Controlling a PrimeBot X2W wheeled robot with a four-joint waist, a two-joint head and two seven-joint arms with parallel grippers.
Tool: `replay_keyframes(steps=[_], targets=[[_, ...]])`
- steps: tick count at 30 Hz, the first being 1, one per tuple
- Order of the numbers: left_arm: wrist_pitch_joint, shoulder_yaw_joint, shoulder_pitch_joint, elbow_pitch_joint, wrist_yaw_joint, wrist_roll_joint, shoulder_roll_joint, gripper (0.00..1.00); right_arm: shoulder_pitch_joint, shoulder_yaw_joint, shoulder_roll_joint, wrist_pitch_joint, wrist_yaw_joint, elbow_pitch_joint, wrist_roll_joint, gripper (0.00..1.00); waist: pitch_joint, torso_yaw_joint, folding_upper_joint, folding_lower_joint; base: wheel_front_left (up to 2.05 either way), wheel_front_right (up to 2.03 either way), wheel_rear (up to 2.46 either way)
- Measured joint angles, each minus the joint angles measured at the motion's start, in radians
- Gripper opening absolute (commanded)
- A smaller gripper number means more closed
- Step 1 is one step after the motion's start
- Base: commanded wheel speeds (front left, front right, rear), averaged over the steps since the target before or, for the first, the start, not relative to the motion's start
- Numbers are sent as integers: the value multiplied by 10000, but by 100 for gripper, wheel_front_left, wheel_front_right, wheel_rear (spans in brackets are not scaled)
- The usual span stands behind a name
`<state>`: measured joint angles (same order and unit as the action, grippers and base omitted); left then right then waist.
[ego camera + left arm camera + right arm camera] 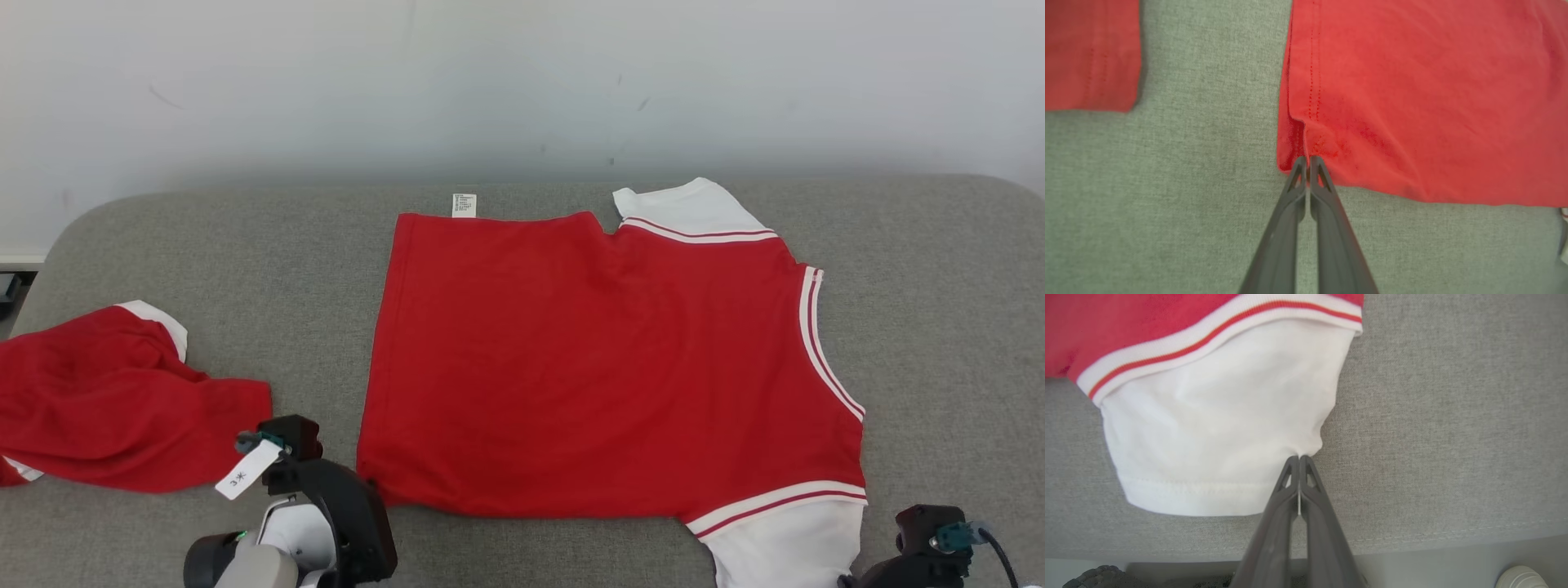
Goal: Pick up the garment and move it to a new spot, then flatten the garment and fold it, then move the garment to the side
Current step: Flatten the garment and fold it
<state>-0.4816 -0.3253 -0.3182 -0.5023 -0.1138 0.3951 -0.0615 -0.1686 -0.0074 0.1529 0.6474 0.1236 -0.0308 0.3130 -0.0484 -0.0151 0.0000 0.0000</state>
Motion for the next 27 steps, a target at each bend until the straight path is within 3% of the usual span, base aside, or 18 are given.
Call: replay_keyframes(steps=[13,20,27], targets=[[608,295,-641,920,-2,102,50,0,884,-326,31,-851,-86,2000,286,0,-127,-65,0,-1,0,0,0],[583,313,-1290,871,-15,-90,48,0,2295,-282,512,-826,-393,1812,282,0,-469,-191,0,0,0,0,0],[499,397,-1930,477,-73,-270,67,0,3708,-209,796,-658,-675,821,282,0,-908,-238,1,1,0,0,0]])
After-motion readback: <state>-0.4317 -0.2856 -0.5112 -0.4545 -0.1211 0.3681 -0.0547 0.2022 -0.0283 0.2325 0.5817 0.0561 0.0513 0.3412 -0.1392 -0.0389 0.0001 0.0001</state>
